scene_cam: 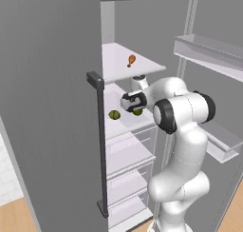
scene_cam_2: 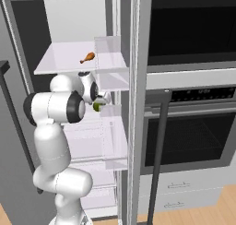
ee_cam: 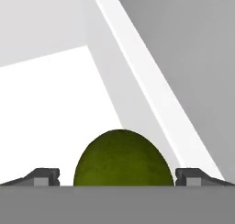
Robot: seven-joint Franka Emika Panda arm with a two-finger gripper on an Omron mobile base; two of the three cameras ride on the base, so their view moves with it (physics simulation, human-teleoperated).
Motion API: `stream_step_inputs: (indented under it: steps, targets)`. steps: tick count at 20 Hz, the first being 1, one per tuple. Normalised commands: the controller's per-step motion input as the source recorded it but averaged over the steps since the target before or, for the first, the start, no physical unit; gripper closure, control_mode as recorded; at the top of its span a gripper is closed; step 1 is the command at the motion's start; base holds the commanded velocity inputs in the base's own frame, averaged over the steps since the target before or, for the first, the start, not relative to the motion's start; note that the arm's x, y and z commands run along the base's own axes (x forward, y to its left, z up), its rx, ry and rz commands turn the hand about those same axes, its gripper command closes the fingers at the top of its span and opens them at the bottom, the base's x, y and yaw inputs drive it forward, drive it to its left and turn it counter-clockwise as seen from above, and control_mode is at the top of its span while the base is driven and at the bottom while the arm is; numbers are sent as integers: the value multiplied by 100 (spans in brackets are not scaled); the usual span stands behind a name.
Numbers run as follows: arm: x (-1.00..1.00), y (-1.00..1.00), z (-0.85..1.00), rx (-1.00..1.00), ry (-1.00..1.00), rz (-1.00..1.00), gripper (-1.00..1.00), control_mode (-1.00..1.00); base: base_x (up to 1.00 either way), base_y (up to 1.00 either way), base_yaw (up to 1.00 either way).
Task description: Place one lime and one chicken drumstick in each tupperware on the nearby counter, to pack two identical lunches.
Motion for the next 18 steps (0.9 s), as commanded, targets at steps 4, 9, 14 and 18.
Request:
stream_step_inputs:
  steps: [4,9,14,18]
  targets:
    - [0,0,-9,0,5,0,-100,-100,0,0,0]
    - [-6,0,-40,-2,11,0,100,-100,0,0,0]
    - [-3,0,-30,-2,4,0,100,-100,0,0,0]
    - [-11,0,-1,0,-5,0,100,-100,0,0,0]
